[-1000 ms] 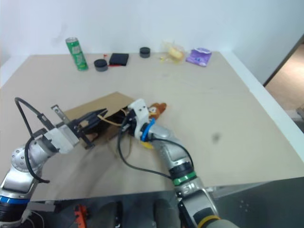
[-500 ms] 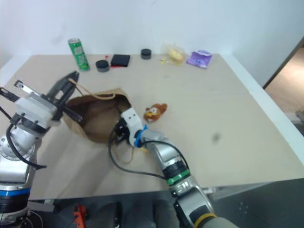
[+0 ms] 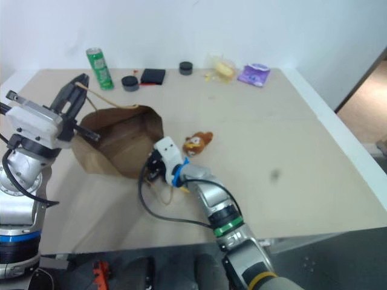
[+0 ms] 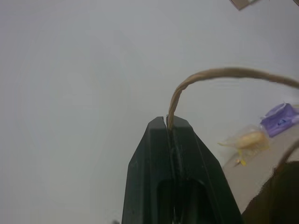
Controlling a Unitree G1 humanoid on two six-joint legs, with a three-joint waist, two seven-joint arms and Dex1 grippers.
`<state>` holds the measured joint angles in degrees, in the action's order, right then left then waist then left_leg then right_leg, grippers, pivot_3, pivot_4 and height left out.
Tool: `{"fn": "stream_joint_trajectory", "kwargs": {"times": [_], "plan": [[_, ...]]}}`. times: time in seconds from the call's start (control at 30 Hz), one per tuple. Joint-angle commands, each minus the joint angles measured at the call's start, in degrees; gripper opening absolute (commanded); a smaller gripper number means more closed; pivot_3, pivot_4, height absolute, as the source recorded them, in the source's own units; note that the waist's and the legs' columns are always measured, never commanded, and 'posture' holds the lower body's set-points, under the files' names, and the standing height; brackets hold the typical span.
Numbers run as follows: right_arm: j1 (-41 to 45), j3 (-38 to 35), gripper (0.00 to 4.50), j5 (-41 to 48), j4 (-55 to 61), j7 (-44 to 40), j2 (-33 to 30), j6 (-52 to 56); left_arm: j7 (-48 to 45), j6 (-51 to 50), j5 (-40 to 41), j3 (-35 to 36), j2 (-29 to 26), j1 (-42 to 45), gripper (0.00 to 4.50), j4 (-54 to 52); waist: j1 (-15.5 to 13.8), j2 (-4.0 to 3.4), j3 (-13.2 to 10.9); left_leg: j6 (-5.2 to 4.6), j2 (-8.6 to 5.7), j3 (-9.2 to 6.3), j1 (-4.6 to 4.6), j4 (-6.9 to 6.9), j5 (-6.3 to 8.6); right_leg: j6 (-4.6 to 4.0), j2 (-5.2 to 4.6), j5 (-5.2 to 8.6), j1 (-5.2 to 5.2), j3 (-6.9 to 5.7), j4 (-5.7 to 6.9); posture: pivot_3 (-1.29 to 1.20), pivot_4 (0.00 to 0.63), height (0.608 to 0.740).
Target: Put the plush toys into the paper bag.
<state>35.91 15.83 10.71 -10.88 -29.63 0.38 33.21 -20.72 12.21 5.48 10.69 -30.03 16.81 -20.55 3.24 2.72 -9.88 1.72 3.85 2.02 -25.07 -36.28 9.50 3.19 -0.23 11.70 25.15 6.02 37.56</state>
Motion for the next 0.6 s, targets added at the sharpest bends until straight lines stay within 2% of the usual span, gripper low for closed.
{"fn": "stream_joint_trajectory", "kwargs": {"times": [0.03,0.1,0.2,0.3,0.4,0.47,0.6], "plan": [[0.3,-4.6,0.02,4.8,7.9,-5.7,-2.5,-5.3,-1.2,2.6,-0.2,-1.4,0.7,-2.7,0.00,-2.5,-0.1,0.00,0.0,0.00,-0.01,0.00,-0.04,0.00,0.00,0.02,-0.02,0.01,0.01,0.00,-0.01,0.00,0.150,0.740],[0.2,-5.7,0.02,6.9,10.1,-7.9,-3.7,-5.1,-1.3,3.0,-0.2,-1.5,0.9,-3.2,0.00,-2.4,-0.2,0.00,0.0,0.00,0.00,0.00,-0.09,0.00,0.00,0.02,-0.02,0.01,0.03,-0.01,-0.05,0.00,0.150,0.740],[1.0,-8.5,0.87,13.5,16.8,-12.4,-7.4,0.6,-1.6,3.4,-0.2,-1.4,0.9,-3.7,0.00,-2.1,-0.2,0.00,0.0,0.00,0.00,-0.01,-0.04,0.04,0.00,0.01,0.00,0.01,0.03,-0.01,-0.05,0.00,0.150,0.740],[2.0,-10.9,2.20,18.3,21.6,-15.9,-12.4,4.7,-1.8,3.6,-0.2,-1.4,1.0,-3.4,0.00,-1.7,-0.2,-0.01,0.0,0.00,0.00,-0.01,-0.05,0.09,0.00,-0.02,0.00,0.02,0.06,-0.01,-0.05,0.00,0.150,0.740],[2.5,-12.5,3.76,20.8,23.8,-19.6,-19.4,7.6,-2.1,3.9,-0.3,-1.3,1.1,-3.6,0.00,-1.8,-0.3,-0.01,0.0,0.00,-0.01,0.00,-0.06,0.09,0.00,-0.02,-0.04,0.03,0.04,-0.01,-0.10,0.00,0.150,0.740],[2.2,-11.7,4.43,19.9,24.0,-22.8,-25.5,8.8,-2.3,3.9,-0.3,-1.3,1.1,-3.7,0.00,-2.0,-0.4,-0.01,0.0,0.00,-0.01,0.00,-0.06,0.12,0.00,-0.02,-0.04,0.04,0.04,-0.01,-0.13,0.00,0.150,0.740],[-1.3,-9.1,4.43,17.4,23.4,-28.5,-35.8,8.3,-2.7,4.2,-0.2,-0.9,0.8,-3.8,0.00,-2.1,-0.5,-0.01,0.0,0.01,-0.02,0.03,-0.05,0.21,0.01,-0.03,-0.09,0.04,0.05,0.00,-0.26,0.00,0.150,0.740]]}}
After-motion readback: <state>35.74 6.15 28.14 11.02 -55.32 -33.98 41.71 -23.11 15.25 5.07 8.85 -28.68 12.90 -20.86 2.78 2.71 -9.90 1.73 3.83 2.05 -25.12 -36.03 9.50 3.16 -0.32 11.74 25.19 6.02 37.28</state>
